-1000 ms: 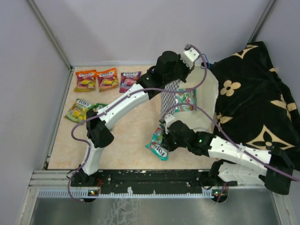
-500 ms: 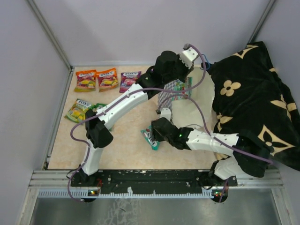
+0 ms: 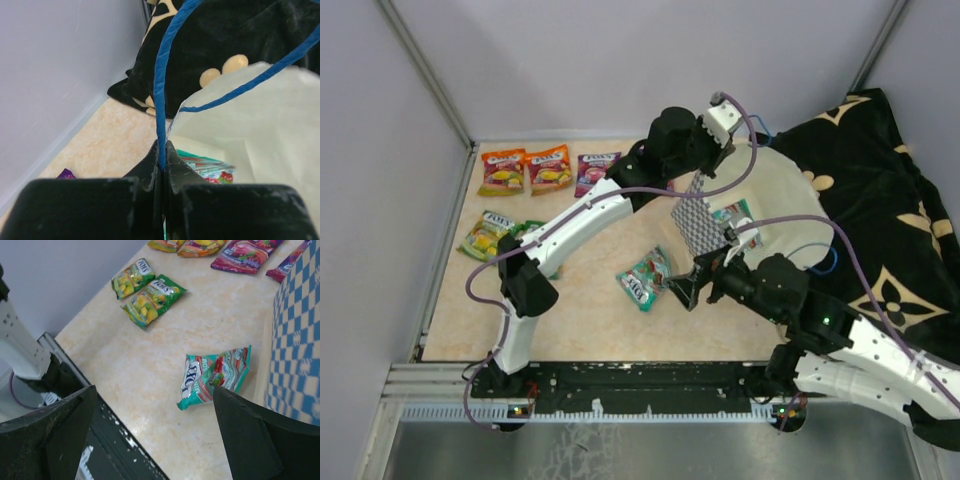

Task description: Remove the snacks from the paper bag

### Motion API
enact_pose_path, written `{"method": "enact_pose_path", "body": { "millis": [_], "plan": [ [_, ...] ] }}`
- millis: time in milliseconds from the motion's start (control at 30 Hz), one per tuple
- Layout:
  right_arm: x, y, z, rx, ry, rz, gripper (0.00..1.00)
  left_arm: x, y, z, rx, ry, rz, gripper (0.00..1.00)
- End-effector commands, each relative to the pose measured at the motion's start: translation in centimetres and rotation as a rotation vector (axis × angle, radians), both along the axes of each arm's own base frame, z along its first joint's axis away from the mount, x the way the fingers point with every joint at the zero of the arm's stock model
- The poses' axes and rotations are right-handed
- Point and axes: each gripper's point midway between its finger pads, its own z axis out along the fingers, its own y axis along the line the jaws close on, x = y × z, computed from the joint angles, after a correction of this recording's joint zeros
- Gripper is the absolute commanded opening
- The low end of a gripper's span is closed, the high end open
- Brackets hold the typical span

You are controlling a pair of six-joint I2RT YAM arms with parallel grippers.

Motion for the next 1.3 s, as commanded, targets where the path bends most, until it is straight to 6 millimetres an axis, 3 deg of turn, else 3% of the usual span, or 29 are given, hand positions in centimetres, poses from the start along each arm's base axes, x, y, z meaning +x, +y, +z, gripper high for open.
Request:
{"method": "enact_pose_path", "body": {
  "millis": [0,133,200,367,433,567,700,867,1000,1133,1267],
  "plan": [
    [-3.2,-2.4,0.2,-0.137,0.003,0.125,0.99,-0.8,1.8,6.0,-0.105,-0.079,0.006,0.00],
    [-0.9,-6.5,4.0,-0.034,-0.094,-0.111,0.99,-1.0,2.1,6.3,-0.117,-0.080,0.008,0.00],
    [0.4,-7.3,5.9,-0.001,-0.120,-0.207,0.99,-1.3,2.2,6.4,-0.122,-0.076,0.003,0.00],
    [3.5,-6.6,7.0,-0.008,-0.098,-0.330,0.99,-1.5,2.5,6.9,-0.129,-0.074,0.005,0.00],
    [5.9,-8.6,6.9,0.002,-0.046,-0.432,0.97,-1.6,2.6,7.0,-0.131,-0.075,0.004,0.00],
    [9.5,-11.9,3.6,0.087,0.138,-0.512,0.86,-1.9,2.6,6.9,-0.140,-0.063,-0.008,0.00],
    [12.5,-14.1,-1.3,0.107,0.313,-0.586,0.90,-2.2,2.3,6.6,-0.145,-0.053,-0.023,0.00],
    [17.4,-14.4,-4.2,-0.018,0.384,-0.613,0.98,-2.9,1.2,6.2,-0.142,-0.052,-0.058,0.00],
    [20.9,-15.5,-6.8,-0.178,0.411,-0.668,0.99,-3.2,0.3,5.8,-0.131,-0.050,-0.069,0.00],
    [22.5,-15.5,-8.8,-0.269,0.413,-0.678,0.99,-3.4,-0.6,5.3,-0.126,-0.045,-0.080,0.00],
    [23.1,-14.1,-10.9,-0.305,0.443,-0.645,0.99,-3.3,-1.4,5.0,-0.124,-0.032,-0.085,0.00]
  ]
}}
